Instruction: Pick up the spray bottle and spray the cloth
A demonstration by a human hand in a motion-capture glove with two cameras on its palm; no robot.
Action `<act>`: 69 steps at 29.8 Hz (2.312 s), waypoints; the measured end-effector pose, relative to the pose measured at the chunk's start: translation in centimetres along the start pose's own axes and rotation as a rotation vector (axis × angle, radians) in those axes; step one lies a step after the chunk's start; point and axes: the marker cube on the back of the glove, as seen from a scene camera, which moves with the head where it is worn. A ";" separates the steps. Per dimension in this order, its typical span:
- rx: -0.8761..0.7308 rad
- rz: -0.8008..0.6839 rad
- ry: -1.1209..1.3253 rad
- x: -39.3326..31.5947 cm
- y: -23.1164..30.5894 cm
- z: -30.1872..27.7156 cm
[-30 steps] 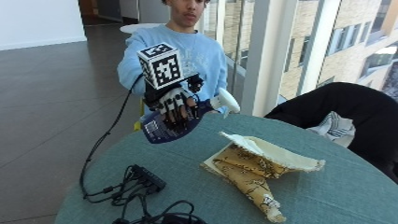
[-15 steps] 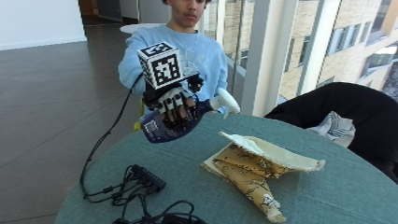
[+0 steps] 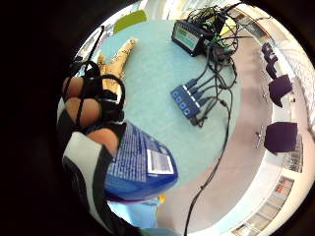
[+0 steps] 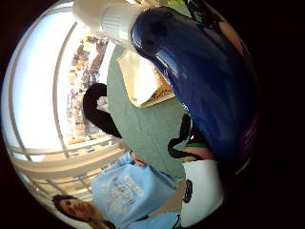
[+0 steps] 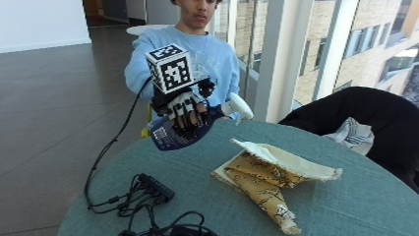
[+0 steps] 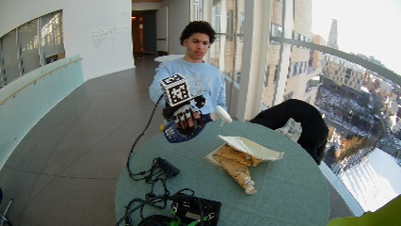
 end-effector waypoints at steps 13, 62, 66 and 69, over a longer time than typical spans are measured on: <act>-0.003 -0.003 -0.012 -0.2 -0.1 -0.1; 0.327 -0.478 -0.819 -28.5 2.0 12.7; 0.323 -0.480 -0.795 -28.8 1.8 13.4; 0.311 -0.483 -0.782 -28.8 1.7 14.0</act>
